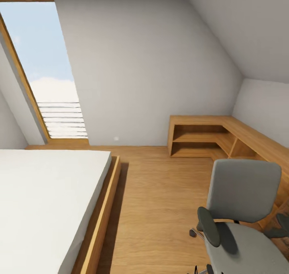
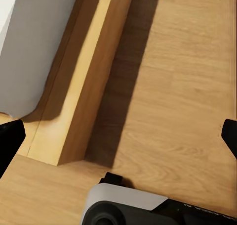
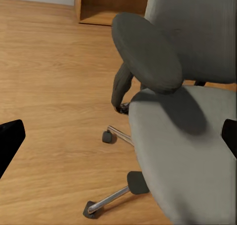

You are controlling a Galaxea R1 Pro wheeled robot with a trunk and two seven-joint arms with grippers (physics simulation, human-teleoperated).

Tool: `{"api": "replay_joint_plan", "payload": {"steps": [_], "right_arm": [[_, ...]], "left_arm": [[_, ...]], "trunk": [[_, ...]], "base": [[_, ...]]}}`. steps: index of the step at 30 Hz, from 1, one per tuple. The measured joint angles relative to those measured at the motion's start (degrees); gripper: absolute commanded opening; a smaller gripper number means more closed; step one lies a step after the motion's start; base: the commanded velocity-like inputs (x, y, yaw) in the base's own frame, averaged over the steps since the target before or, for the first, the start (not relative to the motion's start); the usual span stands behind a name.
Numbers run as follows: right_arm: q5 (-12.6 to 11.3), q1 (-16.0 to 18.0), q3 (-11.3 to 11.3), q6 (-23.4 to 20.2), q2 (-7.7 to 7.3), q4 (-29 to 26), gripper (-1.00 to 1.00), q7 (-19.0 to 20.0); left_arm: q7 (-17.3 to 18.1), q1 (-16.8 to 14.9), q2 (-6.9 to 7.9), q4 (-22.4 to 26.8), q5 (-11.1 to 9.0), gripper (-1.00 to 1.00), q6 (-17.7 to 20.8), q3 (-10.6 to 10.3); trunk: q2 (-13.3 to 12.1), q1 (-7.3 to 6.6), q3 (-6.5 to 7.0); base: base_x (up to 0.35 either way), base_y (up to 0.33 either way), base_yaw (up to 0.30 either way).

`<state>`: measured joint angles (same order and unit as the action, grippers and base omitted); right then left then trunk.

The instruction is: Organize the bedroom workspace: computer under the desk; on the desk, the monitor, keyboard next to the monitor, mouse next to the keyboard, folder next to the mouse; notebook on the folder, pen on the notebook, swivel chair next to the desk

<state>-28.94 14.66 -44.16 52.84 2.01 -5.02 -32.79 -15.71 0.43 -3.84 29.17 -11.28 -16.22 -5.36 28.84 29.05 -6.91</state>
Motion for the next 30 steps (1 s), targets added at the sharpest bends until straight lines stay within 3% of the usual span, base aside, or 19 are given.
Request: {"api": "replay_joint_plan", "payload": {"steps": [9, 14, 20, 21, 23, 24, 25, 26, 27, 30], "right_arm": [[0.01, -0.01, 0.0, -0.02, -0.05, 0.04, 1.0, 1.29], [0.01, 0.01, -0.02, -0.75, -0.15, 0.08, 1.0, 4.78], [-0.4, 0.03, 0.27, -1.31, -0.1, 0.01, 1.0, 5.8], [0.26, 0.54, -0.16, -2.1, 0.03, -1.44, 1.0, 6.18], [0.02, 1.51, 0.05, -3.73, -0.02, -2.49, 1.0, 6.28], [-0.18, 4.12, 0.08, -15.19, 0.03, -6.95, 1.0, 7.55], [-0.04, 9.66, 0.03, -18.72, 0.1, -8.31, 1.0, 8.33], [-0.08, 10.52, 0.11, -22.2, 0.23, -9.46, 1.0, 9.53], [-0.07, 12.13, 0.18, -27.08, 0.39, -11.3, 1.0, 11.15], [-0.16, 14.71, 0.38, -35.38, 0.51, -14.88, 1.0, 12.74]], "left_arm": [[0.0, 0.0, -0.05, 2.52, -0.23, 1.0, -0.06, 0.27], [-0.21, 0.01, -0.22, 4.69, -0.53, 1.0, 0.01, 0.28], [-0.32, 0.01, -0.32, 4.92, -0.65, 1.0, 0.16, 0.25], [-0.34, 0.0, -1.11, 7.08, -0.58, 1.0, 3.99, 0.04], [-0.39, 0.0, -1.75, 10.67, -0.59, 1.0, 8.12, -0.03], [-0.61, -0.06, -3.37, 18.4, -0.86, 1.0, 23.74, -0.2], [-0.84, -0.16, -3.93, 29.45, -0.57, 1.0, 28.24, -0.27], [-1.35, -0.61, -4.27, 34.72, -0.52, 1.0, 31.81, -0.26], [-2.42, -1.96, -4.72, 37.6, -0.66, 1.0, 36.55, -0.26], [-4.39, -5.77, -5.95, 40.18, -2.09, 1.0, 42.76, -0.26]], "trunk": [[0.0, 0.0, 0.13], [1.99, 1.1, -0.76], [4.41, 2.42, -1.84], [4.81, 2.64, -2.01], [5.61, 3.08, -2.37], [6.01, 3.29, -2.58], [6.4, 3.52, -2.71], [6.81, 3.74, -2.89], [7.2, 3.96, -3.06], [8.41, 4.62, -3.61]], "base": [[0.008, -0.007, -0.036], [0.001, -0.001, -0.003], [0.0, 0.0, 0.0], [0.0, 0.0, 0.0], [0.0, 0.0, 0.0], [0.0, 0.0, 0.0], [0.0, 0.0, 0.0], [0.0, 0.0, 0.0], [0.0, 0.0, 0.0], [0.0, 0.0, 0.0]]}}
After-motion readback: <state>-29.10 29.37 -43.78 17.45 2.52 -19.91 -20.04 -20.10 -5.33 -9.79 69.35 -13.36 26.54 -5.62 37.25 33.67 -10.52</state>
